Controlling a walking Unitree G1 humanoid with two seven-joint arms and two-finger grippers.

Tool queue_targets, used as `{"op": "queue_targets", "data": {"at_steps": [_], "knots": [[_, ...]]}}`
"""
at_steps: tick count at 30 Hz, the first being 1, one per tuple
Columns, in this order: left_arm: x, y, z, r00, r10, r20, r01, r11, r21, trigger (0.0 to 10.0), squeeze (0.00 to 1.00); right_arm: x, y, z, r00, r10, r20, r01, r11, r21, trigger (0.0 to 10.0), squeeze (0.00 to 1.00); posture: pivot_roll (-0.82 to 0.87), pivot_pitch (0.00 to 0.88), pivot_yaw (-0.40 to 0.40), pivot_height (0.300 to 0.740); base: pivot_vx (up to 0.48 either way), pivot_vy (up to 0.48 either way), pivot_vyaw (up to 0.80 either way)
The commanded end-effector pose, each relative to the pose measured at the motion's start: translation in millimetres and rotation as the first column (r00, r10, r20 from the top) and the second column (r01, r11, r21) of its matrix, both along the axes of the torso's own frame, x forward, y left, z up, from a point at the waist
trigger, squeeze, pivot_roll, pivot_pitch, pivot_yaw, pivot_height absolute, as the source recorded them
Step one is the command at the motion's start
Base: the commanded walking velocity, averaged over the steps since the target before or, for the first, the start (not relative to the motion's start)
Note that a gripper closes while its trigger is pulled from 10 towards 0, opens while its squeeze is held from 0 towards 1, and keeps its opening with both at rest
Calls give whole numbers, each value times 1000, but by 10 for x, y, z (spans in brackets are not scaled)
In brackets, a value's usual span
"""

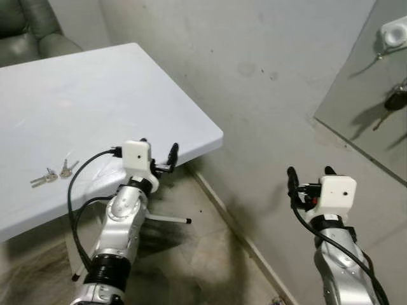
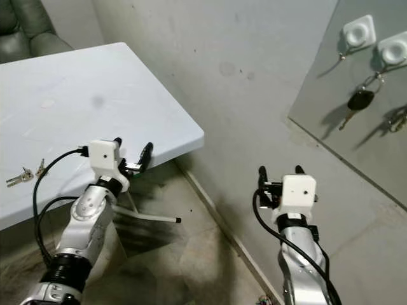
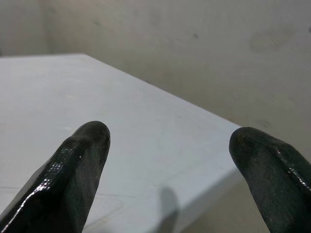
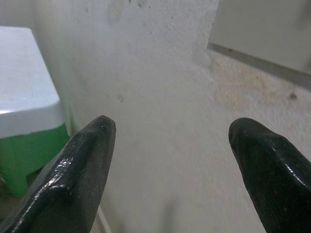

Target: Hang keys on a hook

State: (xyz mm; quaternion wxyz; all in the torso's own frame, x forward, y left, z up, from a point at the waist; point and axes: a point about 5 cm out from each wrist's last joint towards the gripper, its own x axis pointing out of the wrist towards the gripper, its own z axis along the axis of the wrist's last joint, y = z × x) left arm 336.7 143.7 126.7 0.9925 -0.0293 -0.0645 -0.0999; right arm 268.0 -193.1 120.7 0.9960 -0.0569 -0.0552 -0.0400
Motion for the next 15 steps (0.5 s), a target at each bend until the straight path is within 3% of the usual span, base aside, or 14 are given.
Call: {"op": "queue_targets", "data": {"at_steps": [1, 15], "knots": [[-9, -23, -15, 1000, -2, -3, 2, 1000, 1, 10000, 0, 2, -37, -4, 1000, -7, -4, 7, 1000, 1, 10000, 0, 17, 69, -28, 740, 0, 0, 800], [24, -19, 8, 1000, 2, 2, -2, 1000, -2, 10000, 0, 7, -71, 12, 1000, -16, 0, 16, 1000, 1, 10000, 0, 14, 71, -30, 740, 0, 0, 800]]}}
